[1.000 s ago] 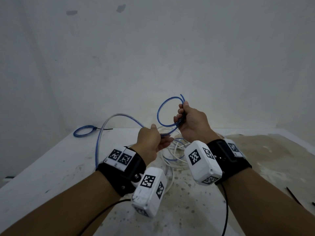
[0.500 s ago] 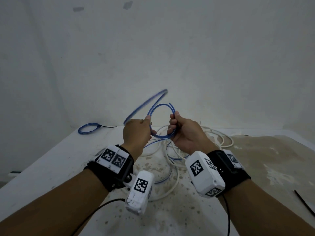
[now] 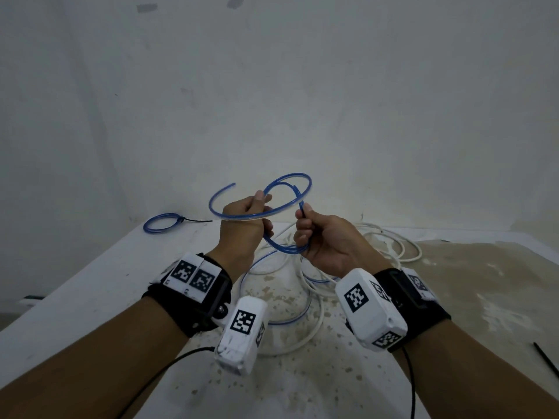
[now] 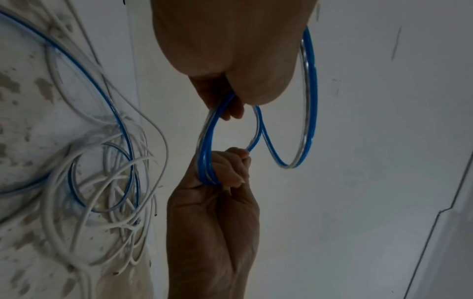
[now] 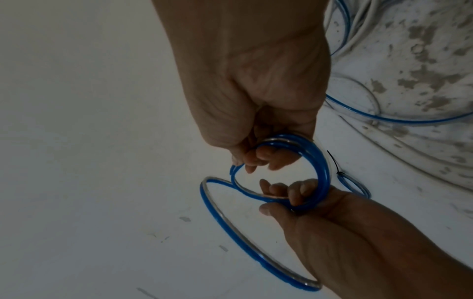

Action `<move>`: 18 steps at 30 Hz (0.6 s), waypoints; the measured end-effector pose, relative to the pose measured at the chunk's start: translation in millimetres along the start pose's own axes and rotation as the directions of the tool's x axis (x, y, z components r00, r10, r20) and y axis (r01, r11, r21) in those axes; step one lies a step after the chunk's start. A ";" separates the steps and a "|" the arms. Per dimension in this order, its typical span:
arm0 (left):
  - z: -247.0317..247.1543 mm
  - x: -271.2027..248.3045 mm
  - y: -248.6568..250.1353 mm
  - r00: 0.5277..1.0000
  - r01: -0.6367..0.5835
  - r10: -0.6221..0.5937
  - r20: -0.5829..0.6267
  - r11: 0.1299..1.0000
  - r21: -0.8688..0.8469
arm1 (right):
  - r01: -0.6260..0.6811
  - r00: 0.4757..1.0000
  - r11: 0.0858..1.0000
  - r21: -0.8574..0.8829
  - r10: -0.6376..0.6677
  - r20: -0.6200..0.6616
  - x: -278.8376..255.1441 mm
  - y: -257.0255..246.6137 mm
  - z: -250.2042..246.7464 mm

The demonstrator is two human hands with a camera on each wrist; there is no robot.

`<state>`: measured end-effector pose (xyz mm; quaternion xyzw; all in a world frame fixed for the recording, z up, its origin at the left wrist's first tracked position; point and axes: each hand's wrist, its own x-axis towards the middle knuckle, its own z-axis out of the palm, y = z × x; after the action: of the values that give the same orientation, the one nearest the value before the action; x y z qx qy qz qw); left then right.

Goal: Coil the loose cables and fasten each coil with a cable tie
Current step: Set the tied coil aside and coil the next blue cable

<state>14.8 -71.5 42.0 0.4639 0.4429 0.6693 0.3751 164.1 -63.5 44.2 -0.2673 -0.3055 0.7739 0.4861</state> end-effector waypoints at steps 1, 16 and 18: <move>-1.4 0.6 1.0 0.999 -0.034 0.034 0.016 0.999 0.010 | -0.001 1.000 1.000 0.006 0.001 0.009 0.3 0.3 -0.1; -10.3 6.8 16.1 0.961 -0.264 0.228 0.156 0.921 0.285 | 0.026 0.997 0.999 -0.038 -0.023 0.078 -4.1 -3.5 -2.5; -10.4 7.6 19.2 0.964 -0.261 0.235 0.120 0.923 0.282 | 0.031 0.996 0.998 -0.048 -0.027 0.082 -3.7 -1.2 -3.9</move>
<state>0.9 -73.3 60.4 0.5948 0.4595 0.6174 0.2321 169.0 -65.6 42.9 -0.2430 -0.3479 0.7693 0.4776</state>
